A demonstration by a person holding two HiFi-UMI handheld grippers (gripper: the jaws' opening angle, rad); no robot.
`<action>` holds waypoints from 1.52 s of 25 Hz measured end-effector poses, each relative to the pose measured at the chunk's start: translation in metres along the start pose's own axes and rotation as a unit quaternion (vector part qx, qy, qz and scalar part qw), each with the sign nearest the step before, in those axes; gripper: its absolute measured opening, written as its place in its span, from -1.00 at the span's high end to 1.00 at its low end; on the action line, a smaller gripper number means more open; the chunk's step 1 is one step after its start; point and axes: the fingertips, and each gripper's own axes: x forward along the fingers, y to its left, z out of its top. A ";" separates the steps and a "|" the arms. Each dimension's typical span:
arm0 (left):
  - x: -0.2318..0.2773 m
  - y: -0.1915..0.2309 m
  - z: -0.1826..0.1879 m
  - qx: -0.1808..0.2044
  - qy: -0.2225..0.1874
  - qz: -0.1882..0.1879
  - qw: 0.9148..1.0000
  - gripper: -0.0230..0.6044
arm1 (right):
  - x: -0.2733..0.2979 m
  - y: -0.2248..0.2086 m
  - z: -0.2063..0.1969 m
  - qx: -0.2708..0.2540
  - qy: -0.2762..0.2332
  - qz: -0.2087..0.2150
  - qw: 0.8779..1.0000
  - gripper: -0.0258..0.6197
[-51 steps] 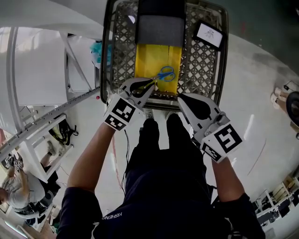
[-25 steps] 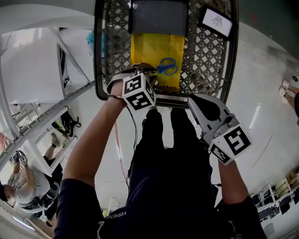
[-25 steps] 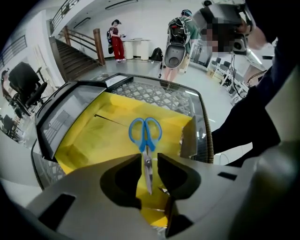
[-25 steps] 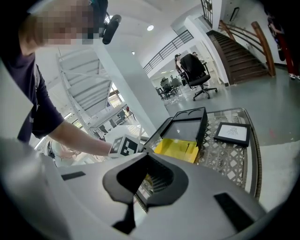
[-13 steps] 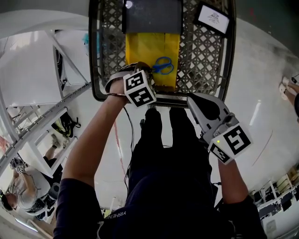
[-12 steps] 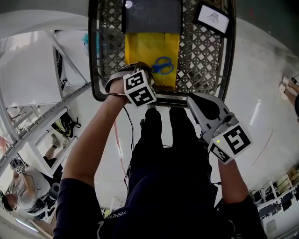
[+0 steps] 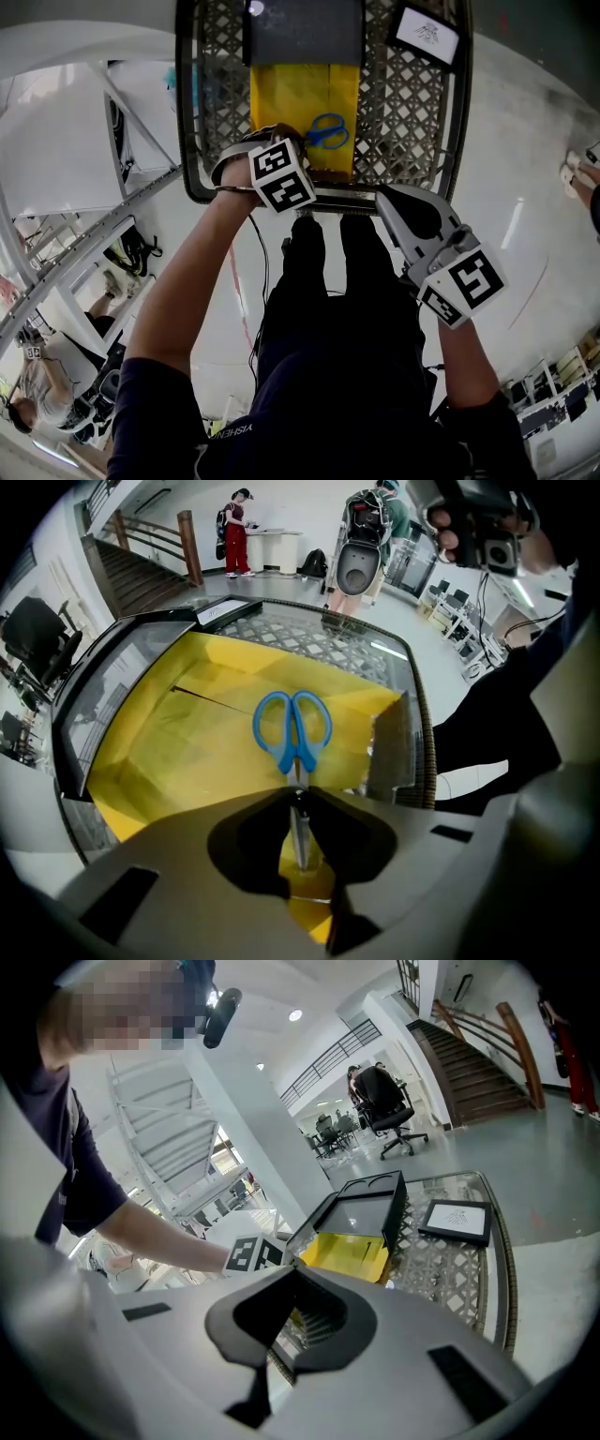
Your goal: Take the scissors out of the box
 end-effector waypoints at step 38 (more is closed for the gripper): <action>-0.203 0.026 0.053 -0.105 -0.195 0.102 0.970 0.69 | -0.022 0.061 0.106 -0.090 -0.071 -0.031 0.993 0.87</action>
